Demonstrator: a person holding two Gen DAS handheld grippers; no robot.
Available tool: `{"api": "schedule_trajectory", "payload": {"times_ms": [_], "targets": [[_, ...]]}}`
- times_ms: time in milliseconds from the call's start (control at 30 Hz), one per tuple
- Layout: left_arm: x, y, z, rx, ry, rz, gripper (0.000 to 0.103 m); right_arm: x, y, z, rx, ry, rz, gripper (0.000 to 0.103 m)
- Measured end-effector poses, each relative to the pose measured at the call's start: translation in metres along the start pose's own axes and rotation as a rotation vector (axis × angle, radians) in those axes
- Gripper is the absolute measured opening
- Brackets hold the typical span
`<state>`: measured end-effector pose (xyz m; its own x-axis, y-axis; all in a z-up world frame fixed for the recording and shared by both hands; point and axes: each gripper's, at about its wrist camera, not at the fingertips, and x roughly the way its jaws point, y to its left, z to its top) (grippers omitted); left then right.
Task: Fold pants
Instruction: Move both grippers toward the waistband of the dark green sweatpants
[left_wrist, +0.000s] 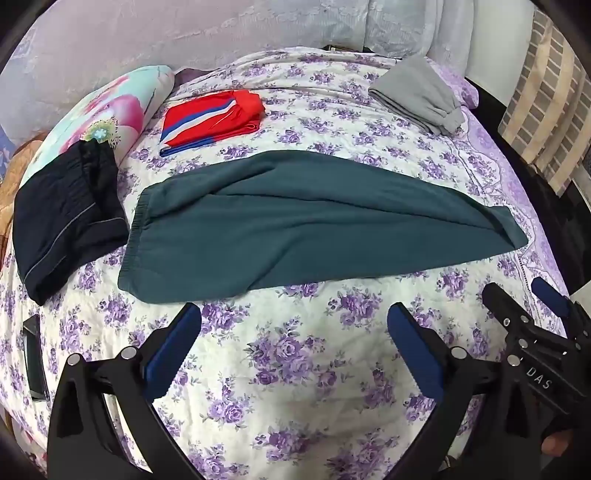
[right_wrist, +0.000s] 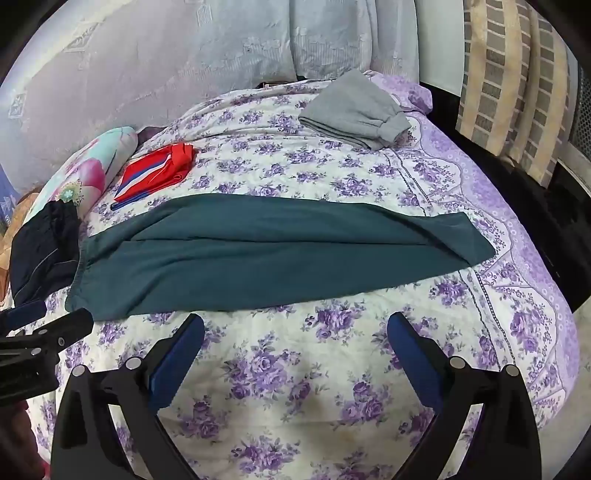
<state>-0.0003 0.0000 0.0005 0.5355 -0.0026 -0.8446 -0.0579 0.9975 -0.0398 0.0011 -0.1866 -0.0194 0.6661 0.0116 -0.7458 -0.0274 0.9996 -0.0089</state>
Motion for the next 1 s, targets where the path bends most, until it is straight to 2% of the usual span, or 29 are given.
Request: {"api": "schedule_trajectory", "payload": {"times_ms": [467, 633, 900, 1000], "targets": [[0.001, -0.007, 0.003, 0.011, 0.007, 0.021, 0.098, 0.004, 0.002, -0.001, -0.026, -0.018, 0.013, 0.099], [0.005, 0.002, 0.004, -0.022, -0.009, -0.020, 0.098, 0.007, 0.006, -0.003, -0.038, -0.005, 0.011, 0.099], [0.010, 0.006, 0.001, -0.018, 0.000, -0.005, 0.098, 0.010, 0.012, -0.004, -0.057, 0.000, 0.018, 0.099], [0.008, 0.008, 0.001, -0.022, -0.024, -0.015, 0.098, 0.011, 0.013, -0.004, -0.061, 0.003, 0.021, 0.099]]}}
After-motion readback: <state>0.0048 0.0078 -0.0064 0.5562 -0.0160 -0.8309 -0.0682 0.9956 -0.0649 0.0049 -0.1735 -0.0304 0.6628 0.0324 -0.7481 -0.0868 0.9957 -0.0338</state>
